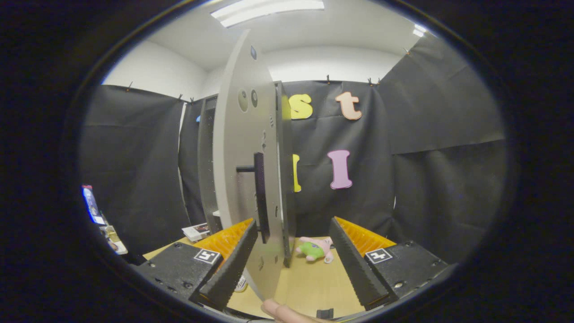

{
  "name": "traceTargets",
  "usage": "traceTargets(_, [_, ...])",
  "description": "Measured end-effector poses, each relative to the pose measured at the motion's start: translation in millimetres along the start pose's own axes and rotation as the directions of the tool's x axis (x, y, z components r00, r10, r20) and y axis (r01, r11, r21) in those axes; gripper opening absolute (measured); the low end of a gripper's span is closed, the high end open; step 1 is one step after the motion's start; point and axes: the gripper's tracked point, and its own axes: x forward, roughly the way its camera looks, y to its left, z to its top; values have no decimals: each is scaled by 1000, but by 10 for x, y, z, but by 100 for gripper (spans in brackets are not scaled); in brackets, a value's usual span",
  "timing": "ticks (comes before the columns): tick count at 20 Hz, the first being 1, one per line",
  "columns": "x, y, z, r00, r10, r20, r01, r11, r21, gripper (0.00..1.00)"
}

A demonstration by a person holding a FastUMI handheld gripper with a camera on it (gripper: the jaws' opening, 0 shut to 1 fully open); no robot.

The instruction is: Open the shoe cabinet door, grab the shoes and put them into the shoe cabinet, then close the shoe cabinet door.

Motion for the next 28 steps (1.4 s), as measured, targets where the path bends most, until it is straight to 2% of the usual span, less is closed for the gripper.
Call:
traceTargets(7, [-423, 886, -305, 998, -46, 34, 49, 995, -82, 100])
traceTargets(13, [-381, 1660, -522, 996, -29, 88, 36, 996, -80, 100])
traceTargets(21, [115, 2447, -1140, 996, 36, 82, -28, 994, -104, 100])
traceTargets(26, [763, 2666, -1818, 1000, 15, 19, -13, 995, -104, 100])
traceTargets(28, [986, 2704, -1994, 998, 10, 59, -6, 998, -60, 100])
